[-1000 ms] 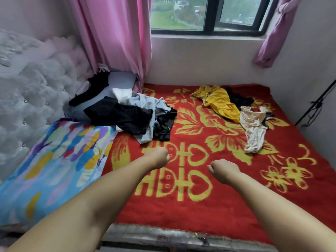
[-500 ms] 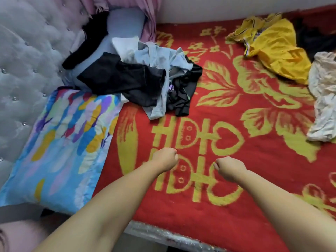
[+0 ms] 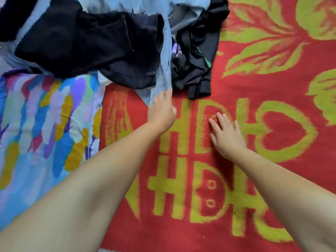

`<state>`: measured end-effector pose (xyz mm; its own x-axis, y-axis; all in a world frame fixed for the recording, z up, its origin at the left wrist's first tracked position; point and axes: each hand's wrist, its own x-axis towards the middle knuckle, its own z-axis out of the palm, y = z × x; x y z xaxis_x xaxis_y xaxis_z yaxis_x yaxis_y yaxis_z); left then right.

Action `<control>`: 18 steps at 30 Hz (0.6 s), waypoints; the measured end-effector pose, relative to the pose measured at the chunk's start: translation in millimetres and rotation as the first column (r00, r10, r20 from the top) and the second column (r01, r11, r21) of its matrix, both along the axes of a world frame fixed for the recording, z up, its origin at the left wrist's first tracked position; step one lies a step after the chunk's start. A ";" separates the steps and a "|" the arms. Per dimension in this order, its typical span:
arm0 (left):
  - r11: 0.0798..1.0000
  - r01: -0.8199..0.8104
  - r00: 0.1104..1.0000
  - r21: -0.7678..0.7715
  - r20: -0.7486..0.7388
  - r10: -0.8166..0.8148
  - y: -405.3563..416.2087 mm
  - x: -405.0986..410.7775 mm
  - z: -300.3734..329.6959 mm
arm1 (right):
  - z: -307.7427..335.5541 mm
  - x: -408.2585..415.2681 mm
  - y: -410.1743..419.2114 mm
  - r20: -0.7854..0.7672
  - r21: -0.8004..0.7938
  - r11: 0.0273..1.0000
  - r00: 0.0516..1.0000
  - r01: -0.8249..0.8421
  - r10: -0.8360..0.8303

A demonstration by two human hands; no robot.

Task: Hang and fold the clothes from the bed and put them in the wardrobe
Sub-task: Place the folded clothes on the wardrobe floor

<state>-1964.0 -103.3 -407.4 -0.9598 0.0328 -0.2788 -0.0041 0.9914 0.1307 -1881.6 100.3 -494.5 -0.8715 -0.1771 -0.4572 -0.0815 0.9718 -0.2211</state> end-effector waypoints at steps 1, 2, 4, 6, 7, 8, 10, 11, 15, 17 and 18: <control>1.000 -0.012 1.000 -0.002 -0.022 0.012 -7.3 -11.7 -7.8 | -11.9 -4.6 -5.4 -0.015 0.016 1.000 1.000 -0.011 0.012; 0.999 -0.034 0.999 -0.003 -0.040 0.033 -14.6 -23.4 -16.2 | -22.6 -8.2 -9.9 -0.048 0.033 0.999 0.999 -0.018 0.019; 0.996 -0.086 0.994 -0.024 -0.064 0.084 -26.7 -44.8 -32.1 | -37.4 -11.1 -13.1 -0.184 0.066 0.997 0.982 -0.028 0.040; 0.991 -0.124 0.987 -0.046 -0.105 0.119 -37.2 -67.5 -49.0 | -47.4 -10.7 -14.8 -0.307 0.052 0.998 0.951 -0.019 0.034; 0.988 -0.151 0.981 -0.041 -0.126 0.145 -42.0 -79.5 -55.4 | -48.9 -11.5 -16.4 -0.349 0.028 0.999 0.937 -0.019 0.028; 0.982 -0.185 0.975 -0.021 -0.132 0.181 -45.6 -91.2 -60.5 | -50.0 -12.1 -17.2 -0.372 0.013 1.000 0.928 -0.027 0.030; 0.970 -0.244 0.960 0.013 -0.139 0.244 -50.3 -110.7 -67.8 | -48.9 -10.6 -17.9 -0.385 0.007 0.999 0.922 -0.033 0.033; 0.967 -0.255 0.956 0.004 -0.146 0.253 -51.7 -117.6 -69.9 | -48.3 -10.2 -18.1 -0.387 0.008 1.000 0.922 -0.029 0.030; 0.973 -0.230 0.964 -0.013 -0.142 0.226 -53.1 -133.9 -71.0 | -46.1 -13.1 -15.9 -0.366 0.026 0.999 0.930 -0.035 0.042; 0.972 -0.236 0.962 0.012 -0.136 0.236 -56.6 -134.0 -67.4 | -46.0 -12.7 -15.7 -0.367 0.019 0.999 0.930 -0.031 0.036; 0.971 -0.239 0.961 0.022 -0.135 0.240 -59.7 -131.8 -65.5 | -46.3 -12.8 -15.4 -0.373 0.017 0.999 0.927 -0.028 0.032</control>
